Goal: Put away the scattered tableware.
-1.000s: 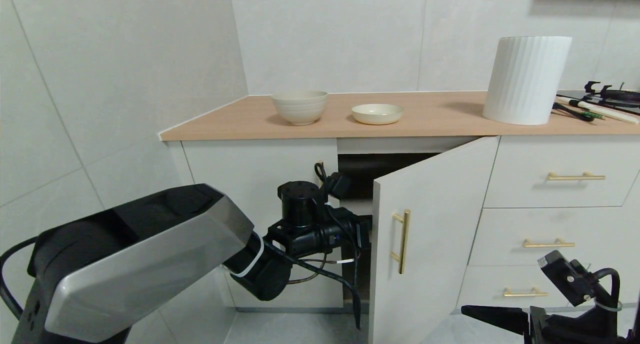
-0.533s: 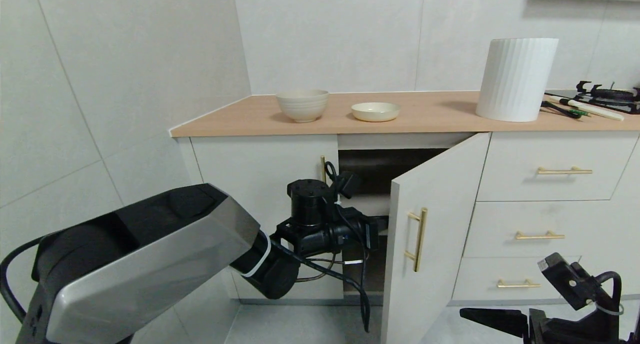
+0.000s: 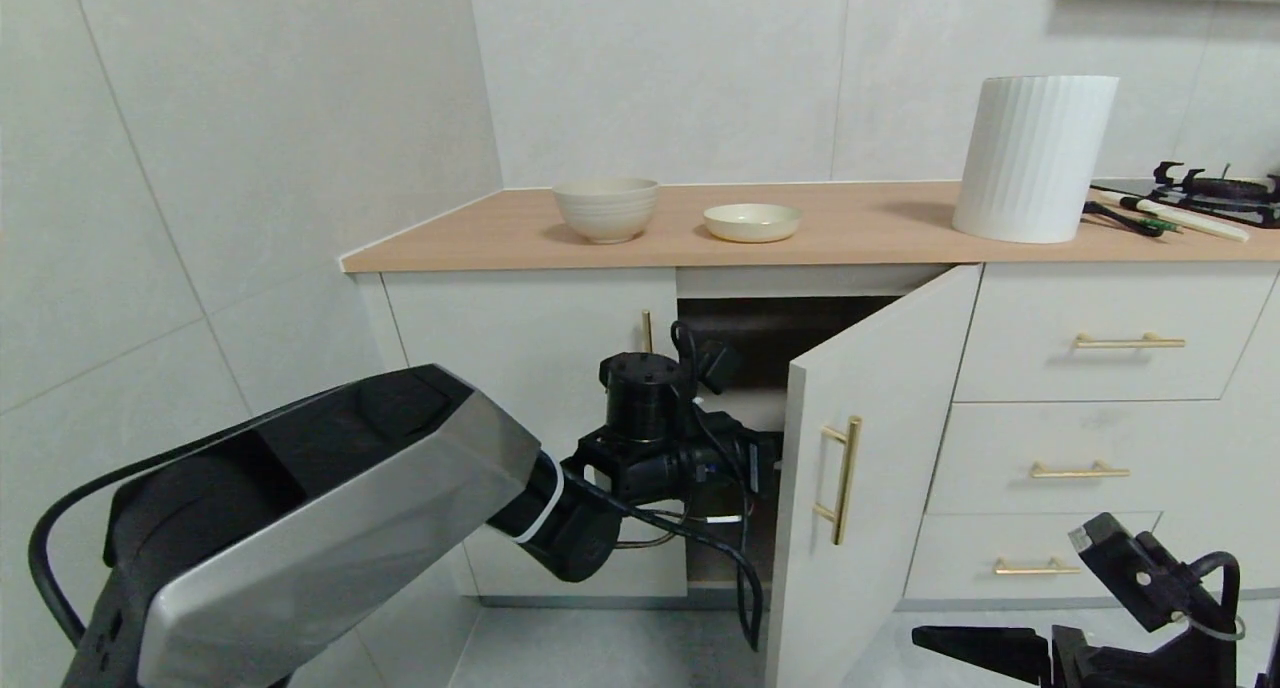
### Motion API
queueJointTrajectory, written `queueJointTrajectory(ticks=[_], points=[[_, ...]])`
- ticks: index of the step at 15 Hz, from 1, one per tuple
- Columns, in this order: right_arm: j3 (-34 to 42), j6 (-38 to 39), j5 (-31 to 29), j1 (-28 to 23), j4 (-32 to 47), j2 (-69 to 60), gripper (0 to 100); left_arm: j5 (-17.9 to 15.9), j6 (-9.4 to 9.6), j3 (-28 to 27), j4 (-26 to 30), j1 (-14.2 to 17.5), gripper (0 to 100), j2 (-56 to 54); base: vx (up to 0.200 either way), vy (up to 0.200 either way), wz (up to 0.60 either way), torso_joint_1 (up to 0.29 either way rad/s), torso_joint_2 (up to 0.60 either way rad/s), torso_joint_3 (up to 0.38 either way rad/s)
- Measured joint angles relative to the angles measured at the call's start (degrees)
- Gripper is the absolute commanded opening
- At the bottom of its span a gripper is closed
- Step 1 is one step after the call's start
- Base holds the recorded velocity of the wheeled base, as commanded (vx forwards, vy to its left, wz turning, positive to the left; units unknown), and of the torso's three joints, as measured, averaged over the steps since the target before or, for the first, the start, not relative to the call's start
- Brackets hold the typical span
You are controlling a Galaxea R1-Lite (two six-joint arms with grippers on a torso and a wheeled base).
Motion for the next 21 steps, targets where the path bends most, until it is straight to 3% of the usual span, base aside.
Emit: queueJointTrajectory(ticks=[2, 4, 6, 8, 11, 15, 18, 21], points=[[0.0, 0.1, 0.0, 0.9, 0.3, -0.8, 100, -0.1, 1.82, -2.2, 4.3, -2.5, 0, -0.5, 0.0, 0.0, 0.0, 0.0, 0.0, 0.0], [0.0, 0.2, 0.0, 2.9, 1.7, -3.3, 100, 0.0, 8.19, -3.3, 8.9, -6.9, 0, -2.7, 0.0, 0.0, 0.0, 0.0, 0.0, 0.0], [0.0, 0.2, 0.0, 4.4, 3.4, -5.9, 100, 0.8, 11.2, -0.4, 9.5, -10.1, 0, -6.2, 0.0, 0.0, 0.0, 0.0, 0.0, 0.0], [-0.1, 0.2, 0.0, 4.9, 3.5, -6.9, 100, 4.3, 11.69, 4.6, 8.2, -9.8, 0, -9.6, 0.0, 0.0, 0.0, 0.0, 0.0, 0.0], [-0.8, 0.3, -0.5, 5.0, 3.5, -6.1, 100, 10.5, 9.92, 12.2, -0.1, -4.7, 0, -12.7, 0.0, 0.0, 0.0, 0.0, 0.0, 0.0], [-8.4, -0.7, -8.5, 5.0, 3.4, 0.8, 100, 14.4, 8.7, 25.0, -4.4, 0.8, 0, -20.6, 0.0, 0.0, 0.0, 0.0, 0.0, 0.0], [-19.2, -4.9, -16.7, 4.7, 3.6, 8.5, 100, 15.0, 8.63, 34.4, -3.0, 5.0, 0, -30.5, 0.0, 0.0, 0.0, 0.0, 0.0, 0.0], [-32.7, -9.6, -26.5, 4.2, 7.7, 16.2, 100, 15.0, 8.39, 38.6, 6.6, 11.4, 0, -41.4, 0.0, 0.0, 0.0, 0.0, 0.0, 0.0]])
